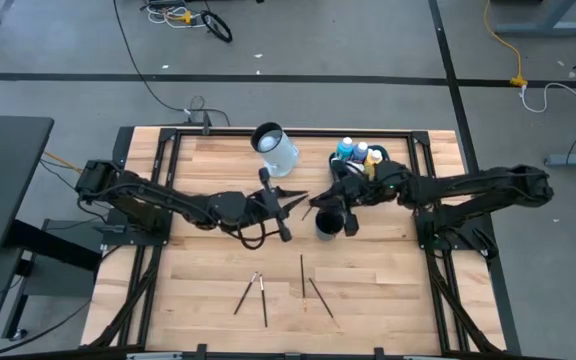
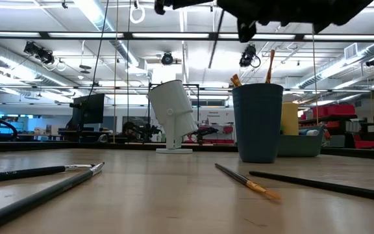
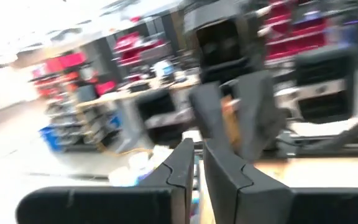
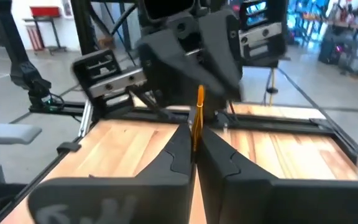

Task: Pick & Place Paint Supplies
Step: Put the gold paintbrush into the blue cup

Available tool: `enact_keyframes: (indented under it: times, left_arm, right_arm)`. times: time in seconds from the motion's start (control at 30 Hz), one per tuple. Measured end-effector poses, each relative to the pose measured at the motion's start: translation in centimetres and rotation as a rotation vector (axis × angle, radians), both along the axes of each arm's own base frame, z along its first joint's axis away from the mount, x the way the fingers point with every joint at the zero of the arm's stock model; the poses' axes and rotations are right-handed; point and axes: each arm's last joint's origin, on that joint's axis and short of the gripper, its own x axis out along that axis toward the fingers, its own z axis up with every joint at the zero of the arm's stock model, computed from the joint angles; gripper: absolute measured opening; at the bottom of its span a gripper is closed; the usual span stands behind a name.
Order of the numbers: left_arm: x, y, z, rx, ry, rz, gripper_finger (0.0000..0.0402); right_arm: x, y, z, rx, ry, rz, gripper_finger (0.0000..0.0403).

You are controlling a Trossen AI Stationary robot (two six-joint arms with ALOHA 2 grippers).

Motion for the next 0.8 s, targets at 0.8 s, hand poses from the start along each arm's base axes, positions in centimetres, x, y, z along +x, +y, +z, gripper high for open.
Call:
enact_keyframes:
  times: [0.8]
  left_arm:
    - [-4.6, -0.6, -2.3, -0.298, 0.351, 0.155, 0.005]
  right_arm:
    - [-1.7, -0.3, -4.7, -0.125, 0.529, -0.106, 0.0031]
